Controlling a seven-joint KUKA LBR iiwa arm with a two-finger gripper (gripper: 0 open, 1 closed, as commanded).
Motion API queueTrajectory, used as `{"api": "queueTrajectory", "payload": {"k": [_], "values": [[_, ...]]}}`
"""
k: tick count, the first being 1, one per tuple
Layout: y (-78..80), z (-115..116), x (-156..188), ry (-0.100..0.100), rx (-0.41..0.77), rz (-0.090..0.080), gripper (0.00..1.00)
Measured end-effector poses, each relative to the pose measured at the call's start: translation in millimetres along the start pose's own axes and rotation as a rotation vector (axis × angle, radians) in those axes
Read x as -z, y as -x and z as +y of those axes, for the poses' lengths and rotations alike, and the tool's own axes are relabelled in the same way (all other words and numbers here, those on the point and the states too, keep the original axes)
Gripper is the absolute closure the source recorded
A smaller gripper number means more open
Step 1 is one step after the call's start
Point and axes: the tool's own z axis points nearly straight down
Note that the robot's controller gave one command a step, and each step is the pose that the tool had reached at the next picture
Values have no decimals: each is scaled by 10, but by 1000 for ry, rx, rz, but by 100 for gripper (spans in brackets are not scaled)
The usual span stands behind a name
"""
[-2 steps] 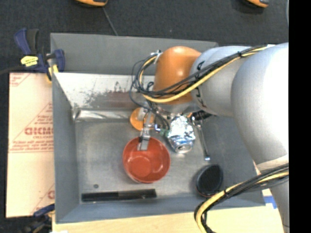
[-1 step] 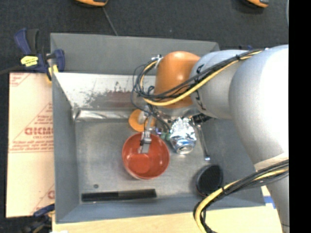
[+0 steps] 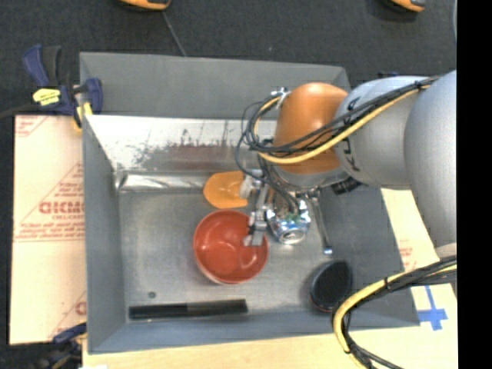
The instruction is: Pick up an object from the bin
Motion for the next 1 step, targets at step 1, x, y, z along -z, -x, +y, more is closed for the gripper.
{"api": "queueTrajectory", "payload": {"k": [1], "values": [[0, 0, 0, 0, 0, 0, 0]]}}
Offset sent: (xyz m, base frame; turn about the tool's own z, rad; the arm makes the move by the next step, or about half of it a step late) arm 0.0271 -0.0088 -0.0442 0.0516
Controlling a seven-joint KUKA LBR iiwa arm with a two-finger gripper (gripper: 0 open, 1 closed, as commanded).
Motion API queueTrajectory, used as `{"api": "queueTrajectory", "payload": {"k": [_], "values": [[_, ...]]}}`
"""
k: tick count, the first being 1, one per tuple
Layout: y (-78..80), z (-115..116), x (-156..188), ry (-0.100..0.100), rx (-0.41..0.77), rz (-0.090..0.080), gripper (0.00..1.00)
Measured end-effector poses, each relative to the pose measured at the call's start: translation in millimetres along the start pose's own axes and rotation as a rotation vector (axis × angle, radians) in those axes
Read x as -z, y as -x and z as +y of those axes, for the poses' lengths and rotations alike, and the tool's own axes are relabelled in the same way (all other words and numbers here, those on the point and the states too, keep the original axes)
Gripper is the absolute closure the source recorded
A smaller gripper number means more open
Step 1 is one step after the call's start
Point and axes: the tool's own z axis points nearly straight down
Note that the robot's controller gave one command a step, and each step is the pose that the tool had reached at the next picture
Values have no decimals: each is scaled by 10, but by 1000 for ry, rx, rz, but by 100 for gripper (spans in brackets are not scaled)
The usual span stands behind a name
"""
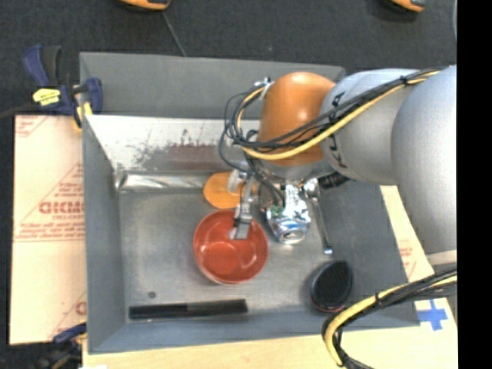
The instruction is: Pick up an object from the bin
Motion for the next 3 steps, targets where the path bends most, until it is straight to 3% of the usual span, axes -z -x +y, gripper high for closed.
{"api": "queueTrajectory", "payload": {"k": [1, 3], "values": [[-150, -108, -600, 0, -212, -1, 0], [-150, -108, -600, 0, -212, -1, 0]]}}
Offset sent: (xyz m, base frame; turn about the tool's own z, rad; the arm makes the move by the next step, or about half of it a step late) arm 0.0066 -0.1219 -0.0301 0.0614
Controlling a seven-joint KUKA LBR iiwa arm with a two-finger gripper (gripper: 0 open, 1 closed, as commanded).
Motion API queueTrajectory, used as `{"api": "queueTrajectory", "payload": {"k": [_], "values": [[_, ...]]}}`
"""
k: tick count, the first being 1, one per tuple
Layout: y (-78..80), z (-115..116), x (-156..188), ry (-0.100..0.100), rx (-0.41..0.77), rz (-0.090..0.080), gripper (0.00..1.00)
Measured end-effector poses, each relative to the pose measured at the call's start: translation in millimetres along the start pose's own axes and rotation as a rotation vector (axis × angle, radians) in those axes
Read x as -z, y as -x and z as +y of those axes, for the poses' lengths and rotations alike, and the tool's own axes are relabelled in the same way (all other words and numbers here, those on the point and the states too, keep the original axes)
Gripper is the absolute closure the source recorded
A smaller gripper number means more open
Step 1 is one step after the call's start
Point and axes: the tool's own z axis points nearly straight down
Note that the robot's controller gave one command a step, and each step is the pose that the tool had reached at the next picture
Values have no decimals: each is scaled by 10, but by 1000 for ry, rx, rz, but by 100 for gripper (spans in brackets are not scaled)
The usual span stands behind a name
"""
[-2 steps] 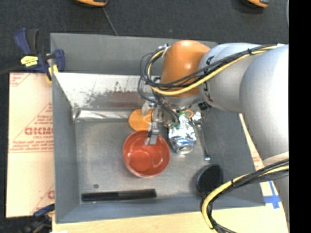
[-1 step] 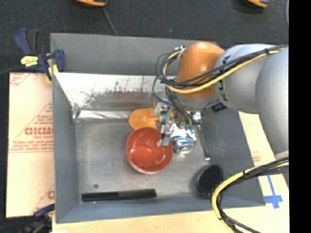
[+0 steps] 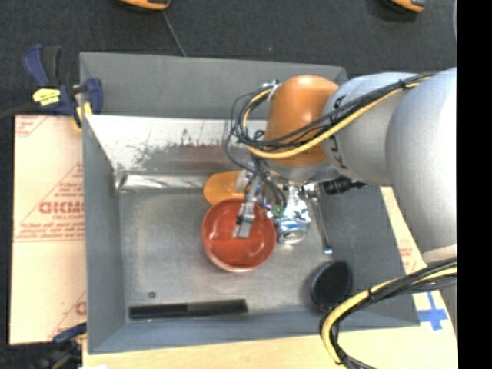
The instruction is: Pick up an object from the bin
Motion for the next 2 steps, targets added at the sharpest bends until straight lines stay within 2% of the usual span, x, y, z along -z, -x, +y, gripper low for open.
{"api": "queueTrajectory", "payload": {"k": [1, 2], "values": [[0, 0, 0, 0, 0, 0, 0], [22, 0, 16, 1, 0, -5, 100]]}}
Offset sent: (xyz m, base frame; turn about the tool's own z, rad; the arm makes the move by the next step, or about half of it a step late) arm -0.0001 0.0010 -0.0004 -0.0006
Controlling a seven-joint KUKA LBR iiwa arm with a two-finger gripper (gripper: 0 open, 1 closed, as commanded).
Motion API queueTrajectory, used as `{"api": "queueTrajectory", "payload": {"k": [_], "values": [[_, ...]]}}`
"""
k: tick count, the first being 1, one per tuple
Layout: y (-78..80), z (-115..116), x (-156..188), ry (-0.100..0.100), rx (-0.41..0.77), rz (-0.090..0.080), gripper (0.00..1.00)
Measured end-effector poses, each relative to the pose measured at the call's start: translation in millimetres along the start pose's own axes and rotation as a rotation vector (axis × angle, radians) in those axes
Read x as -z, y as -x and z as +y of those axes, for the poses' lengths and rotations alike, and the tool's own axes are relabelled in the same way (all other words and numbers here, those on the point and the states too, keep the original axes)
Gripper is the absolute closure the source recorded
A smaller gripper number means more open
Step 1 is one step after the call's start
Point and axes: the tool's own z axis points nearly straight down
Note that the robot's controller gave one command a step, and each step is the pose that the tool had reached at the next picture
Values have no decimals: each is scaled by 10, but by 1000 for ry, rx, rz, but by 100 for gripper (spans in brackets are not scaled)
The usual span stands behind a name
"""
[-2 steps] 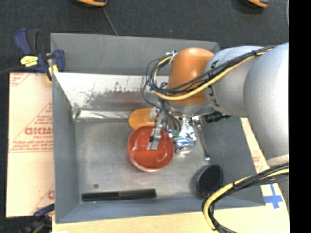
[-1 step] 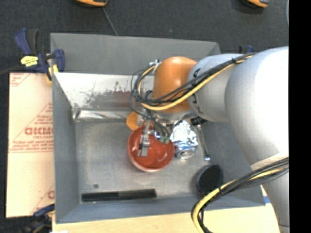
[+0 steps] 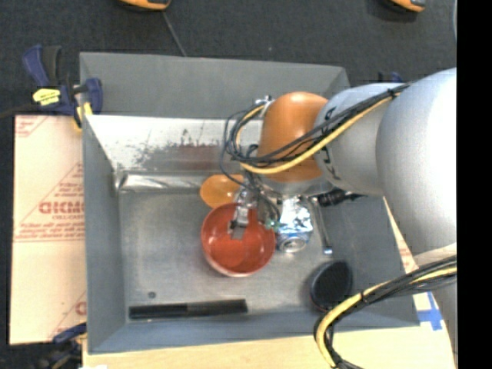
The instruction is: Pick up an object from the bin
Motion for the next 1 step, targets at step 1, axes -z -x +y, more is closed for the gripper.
{"api": "queueTrajectory", "payload": {"k": [1], "values": [[0, 0, 1, 0, 0, 0, 100]]}}
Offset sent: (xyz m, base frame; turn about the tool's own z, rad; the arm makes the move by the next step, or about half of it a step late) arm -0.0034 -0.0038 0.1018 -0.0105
